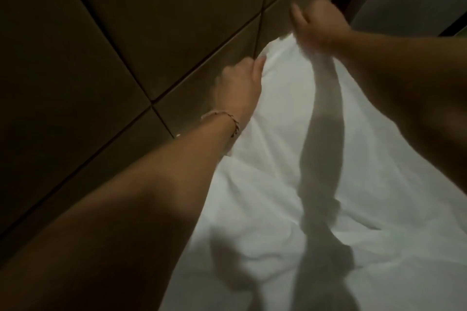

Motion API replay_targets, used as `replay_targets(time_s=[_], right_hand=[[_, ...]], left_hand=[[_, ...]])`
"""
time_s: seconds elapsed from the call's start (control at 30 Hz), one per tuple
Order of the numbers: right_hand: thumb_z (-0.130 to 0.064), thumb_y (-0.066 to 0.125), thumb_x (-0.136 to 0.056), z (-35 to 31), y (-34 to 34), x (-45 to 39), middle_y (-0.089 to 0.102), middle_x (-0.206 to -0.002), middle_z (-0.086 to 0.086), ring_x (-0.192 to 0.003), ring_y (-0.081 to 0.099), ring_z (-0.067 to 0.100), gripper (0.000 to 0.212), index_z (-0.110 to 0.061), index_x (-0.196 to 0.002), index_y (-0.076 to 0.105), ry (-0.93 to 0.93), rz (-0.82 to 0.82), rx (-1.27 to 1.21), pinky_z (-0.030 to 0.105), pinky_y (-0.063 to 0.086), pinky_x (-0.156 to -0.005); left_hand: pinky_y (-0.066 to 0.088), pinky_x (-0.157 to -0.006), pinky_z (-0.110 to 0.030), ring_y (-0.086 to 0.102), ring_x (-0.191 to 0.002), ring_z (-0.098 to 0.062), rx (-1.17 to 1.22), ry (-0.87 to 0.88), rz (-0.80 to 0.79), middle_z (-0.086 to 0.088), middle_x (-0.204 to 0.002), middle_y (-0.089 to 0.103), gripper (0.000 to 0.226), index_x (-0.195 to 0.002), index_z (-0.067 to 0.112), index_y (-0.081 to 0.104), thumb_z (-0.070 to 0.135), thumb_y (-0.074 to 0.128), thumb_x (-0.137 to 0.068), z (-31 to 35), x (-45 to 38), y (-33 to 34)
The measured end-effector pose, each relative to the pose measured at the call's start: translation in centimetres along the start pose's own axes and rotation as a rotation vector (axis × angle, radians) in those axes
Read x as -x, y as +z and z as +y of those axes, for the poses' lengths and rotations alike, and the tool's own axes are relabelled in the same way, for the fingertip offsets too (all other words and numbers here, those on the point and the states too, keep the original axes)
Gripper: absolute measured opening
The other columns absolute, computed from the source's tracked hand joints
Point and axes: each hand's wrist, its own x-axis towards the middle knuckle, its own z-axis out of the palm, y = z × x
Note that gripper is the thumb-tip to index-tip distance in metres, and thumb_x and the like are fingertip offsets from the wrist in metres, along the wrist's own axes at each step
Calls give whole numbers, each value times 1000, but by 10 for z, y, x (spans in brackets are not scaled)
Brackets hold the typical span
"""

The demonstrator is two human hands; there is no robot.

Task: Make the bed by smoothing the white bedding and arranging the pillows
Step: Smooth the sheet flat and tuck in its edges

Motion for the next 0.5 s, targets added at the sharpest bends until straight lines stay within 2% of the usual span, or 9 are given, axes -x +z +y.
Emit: replay_targets(time_s=[0.07,0.13,0.2,0.23,0.3,0.37,0.43,0.5], right_hand=[[-43,28,-105,-22,-6,-4,54,-66,12,-61,54,22,62,-2,-75,65,-63,83,-53,38,46,-69],[-44,28,-105,-39,3,3,50,-60,6,-54,50,16,60,-11,-66,60,-66,87,-41,36,44,-68],[-46,29,-105,-50,25,20,49,-59,2,-56,50,13,58,-17,-61,53,-85,-14,-33,32,39,-67],[-46,29,-105,-54,40,31,51,-65,0,-62,53,14,55,-19,-65,54,-123,-97,-12,31,38,-69],[-48,29,-104,-59,70,53,52,-91,-1,-91,53,19,44,-20,-90,60,-254,-258,57,35,39,-81],[-52,26,-102,-61,92,73,47,-117,0,-111,42,22,42,-24,-115,55,-327,-304,140,42,36,-94],[-55,24,-101,-59,105,88,43,-139,0,-128,35,27,47,-28,-129,48,-285,-269,183,47,31,-107],[-60,21,-99,-54,109,98,27,-158,-2,-144,21,32,55,-32,-145,34,-215,-275,161,50,20,-117]], left_hand=[[58,-69,-41,64,-73,-23,40,10,40,-4,-78,63,48,-90,18,61,52,30,-104,-4,0,-8],[57,-69,-43,64,-73,-26,-6,6,31,-7,-79,63,50,-90,17,60,52,28,-104,-20,11,-13],[55,-72,-45,64,-79,-34,-95,-50,-15,-13,-85,65,51,-92,15,59,52,26,-104,-46,30,-10],[55,-74,-46,64,-83,-36,-143,-117,-57,-15,-89,65,53,-94,14,59,52,25,-104,-60,41,-8],[54,-79,-44,63,-89,-36,-209,-248,-152,-15,-95,65,53,-97,12,58,52,25,-104,-80,58,-3],[52,-76,-41,63,-89,-33,-258,-312,-221,-13,-98,65,49,-100,12,55,51,25,-105,-90,66,5],[50,-76,-41,63,-93,-33,-301,-346,-245,-12,-104,64,45,-107,12,52,49,27,-105,-89,68,10],[51,-80,-43,62,-102,-33,-295,-357,-216,-11,-114,61,45,-120,10,48,49,32,-104,-84,70,14]])
